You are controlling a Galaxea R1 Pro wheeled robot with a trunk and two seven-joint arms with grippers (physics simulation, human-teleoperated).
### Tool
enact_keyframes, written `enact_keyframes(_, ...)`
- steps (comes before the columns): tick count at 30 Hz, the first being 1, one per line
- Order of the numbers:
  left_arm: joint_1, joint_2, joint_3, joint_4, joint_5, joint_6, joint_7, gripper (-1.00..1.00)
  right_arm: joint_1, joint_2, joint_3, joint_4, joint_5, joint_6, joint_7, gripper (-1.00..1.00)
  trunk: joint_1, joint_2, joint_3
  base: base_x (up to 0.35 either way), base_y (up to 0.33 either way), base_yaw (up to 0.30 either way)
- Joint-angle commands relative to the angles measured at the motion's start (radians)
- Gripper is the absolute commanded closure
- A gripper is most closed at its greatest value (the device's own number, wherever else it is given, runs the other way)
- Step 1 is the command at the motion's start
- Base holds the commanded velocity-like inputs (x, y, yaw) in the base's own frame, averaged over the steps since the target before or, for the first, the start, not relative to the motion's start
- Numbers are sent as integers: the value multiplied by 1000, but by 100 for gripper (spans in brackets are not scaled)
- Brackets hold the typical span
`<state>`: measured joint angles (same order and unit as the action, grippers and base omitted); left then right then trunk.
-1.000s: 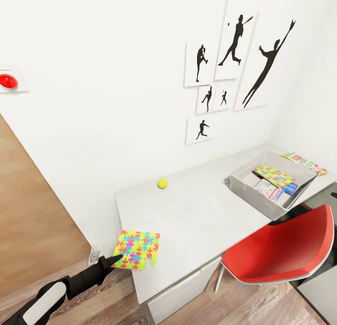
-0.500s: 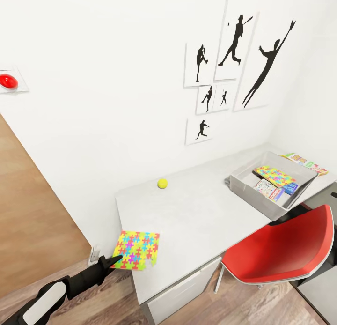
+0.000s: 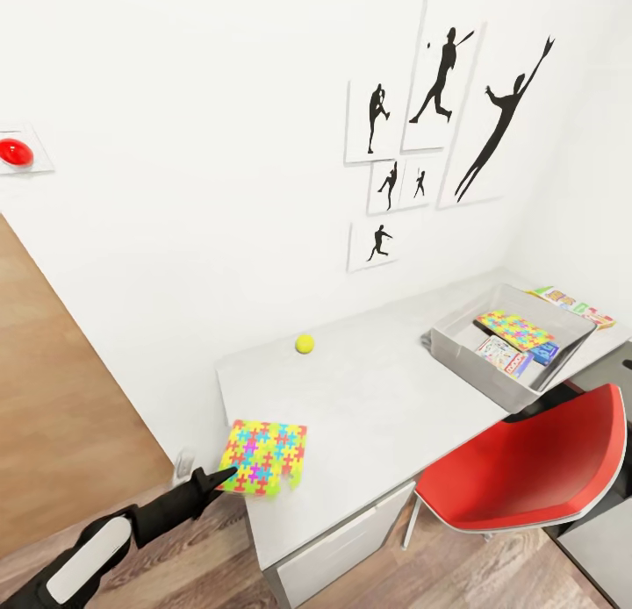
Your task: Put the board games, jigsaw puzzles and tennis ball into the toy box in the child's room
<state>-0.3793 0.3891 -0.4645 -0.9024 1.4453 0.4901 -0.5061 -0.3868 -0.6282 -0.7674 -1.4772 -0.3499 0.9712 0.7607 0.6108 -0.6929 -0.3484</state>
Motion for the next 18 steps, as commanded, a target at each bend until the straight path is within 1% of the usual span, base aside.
enact_keyframes(1, -1, 1, -3, -14, 9, 4, 2, 100, -1, -1, -1, 0, 3, 4, 6, -100, 0, -1, -1, 0, 0, 0)
enact_keyframes(9, -1, 2, 0, -115, 9, 4, 2, 100, -1, -7, -1, -1, 3, 4, 5, -100, 0, -1, -1, 0, 0, 0)
enact_keyframes(18, -1, 5, 1, -174, 9, 4, 3, 100, -1, -8, -11, -1, 2, 4, 6, -100, 0, -1, -1, 0, 0, 0)
